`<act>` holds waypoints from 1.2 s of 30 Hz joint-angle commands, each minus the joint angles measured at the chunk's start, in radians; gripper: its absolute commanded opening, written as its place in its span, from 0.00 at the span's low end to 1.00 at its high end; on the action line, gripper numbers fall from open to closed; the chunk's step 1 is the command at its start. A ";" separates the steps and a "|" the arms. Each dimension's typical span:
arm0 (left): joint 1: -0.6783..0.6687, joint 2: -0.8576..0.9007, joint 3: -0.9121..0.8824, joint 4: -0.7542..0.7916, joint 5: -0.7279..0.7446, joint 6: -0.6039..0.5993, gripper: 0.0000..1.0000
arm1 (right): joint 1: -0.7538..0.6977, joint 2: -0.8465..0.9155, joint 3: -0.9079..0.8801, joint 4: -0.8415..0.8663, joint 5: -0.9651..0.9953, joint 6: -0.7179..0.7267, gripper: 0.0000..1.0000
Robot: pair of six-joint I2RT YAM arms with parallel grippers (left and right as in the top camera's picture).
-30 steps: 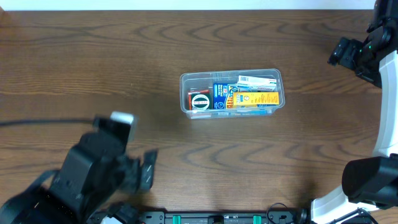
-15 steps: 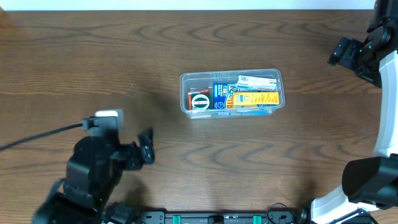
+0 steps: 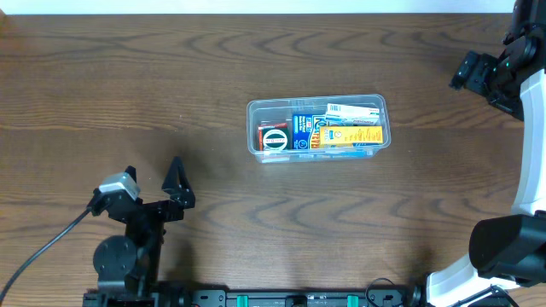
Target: Pack container
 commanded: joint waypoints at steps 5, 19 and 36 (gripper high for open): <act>0.017 -0.105 -0.132 0.107 0.027 0.121 0.98 | -0.008 0.005 0.001 -0.001 0.000 -0.004 0.99; 0.016 -0.166 -0.323 0.196 0.027 0.121 0.98 | -0.008 0.005 0.001 -0.001 0.000 -0.004 0.99; -0.001 -0.163 -0.343 0.100 0.027 0.120 0.98 | -0.008 0.005 0.001 -0.001 0.000 -0.004 0.99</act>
